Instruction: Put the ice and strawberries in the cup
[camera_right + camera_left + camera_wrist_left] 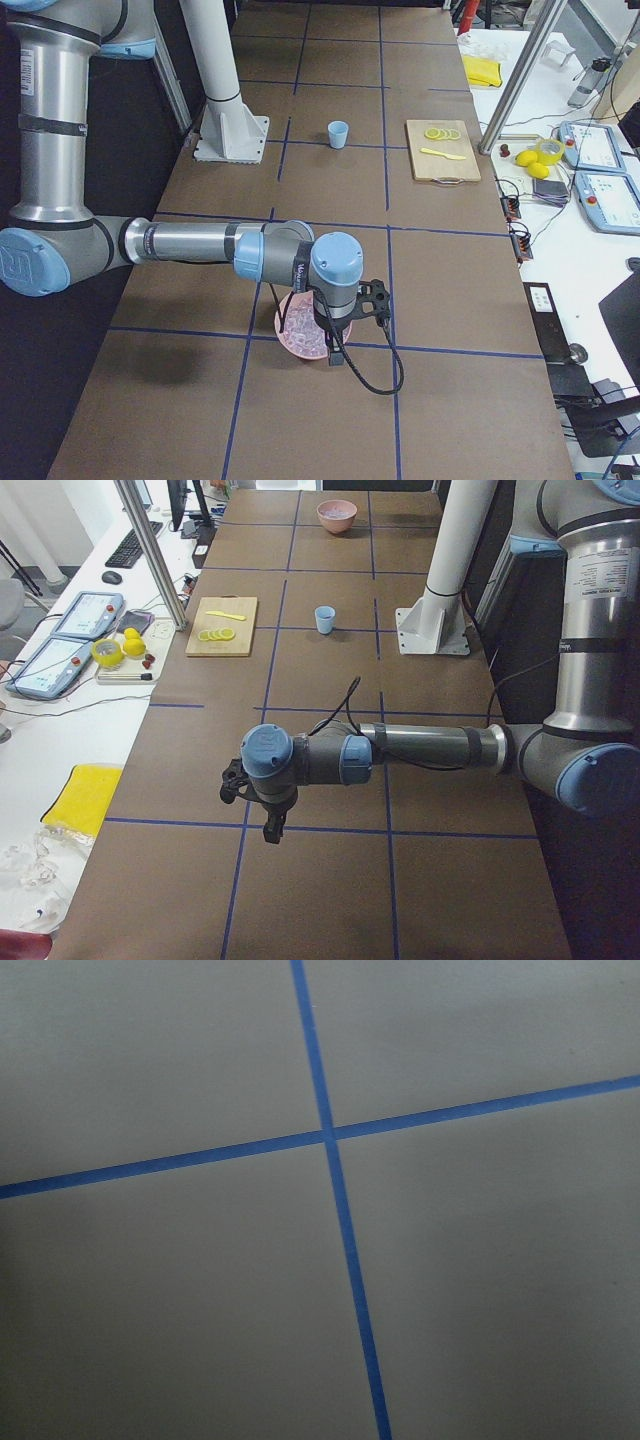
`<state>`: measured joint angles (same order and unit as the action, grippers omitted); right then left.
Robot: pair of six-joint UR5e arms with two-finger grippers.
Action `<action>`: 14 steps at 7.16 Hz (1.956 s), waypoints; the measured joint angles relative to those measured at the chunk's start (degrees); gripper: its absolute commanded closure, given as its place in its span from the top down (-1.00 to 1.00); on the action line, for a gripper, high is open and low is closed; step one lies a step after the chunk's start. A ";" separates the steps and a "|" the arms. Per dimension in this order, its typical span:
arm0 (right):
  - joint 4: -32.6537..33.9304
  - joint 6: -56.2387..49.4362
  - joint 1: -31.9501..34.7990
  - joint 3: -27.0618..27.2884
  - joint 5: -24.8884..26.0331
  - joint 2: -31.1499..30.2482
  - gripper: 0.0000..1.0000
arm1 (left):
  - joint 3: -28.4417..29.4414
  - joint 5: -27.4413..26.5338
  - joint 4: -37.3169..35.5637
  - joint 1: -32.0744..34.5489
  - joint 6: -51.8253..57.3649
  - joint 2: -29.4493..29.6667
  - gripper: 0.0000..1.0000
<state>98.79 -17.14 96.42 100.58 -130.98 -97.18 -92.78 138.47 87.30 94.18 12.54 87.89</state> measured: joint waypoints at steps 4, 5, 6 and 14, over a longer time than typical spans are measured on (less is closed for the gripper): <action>-0.01 -0.11 0.00 0.17 -0.22 0.00 0.99 | -0.31 -5.01 -0.10 0.38 0.42 -0.17 1.00; -0.05 -0.17 0.00 0.23 -0.31 -0.19 0.99 | -0.23 -5.43 -0.11 0.37 0.48 -0.17 1.00; -0.06 -0.22 0.00 0.25 -0.40 -0.40 0.99 | 0.03 -5.62 -0.11 0.34 0.41 -0.21 1.00; -0.05 -0.22 0.00 0.30 -3.47 -1.81 0.99 | -0.29 -5.93 -0.19 0.31 0.29 -1.82 1.00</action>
<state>98.73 -17.36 96.42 100.88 -134.44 -99.00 -93.07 132.54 87.11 94.49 12.83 86.07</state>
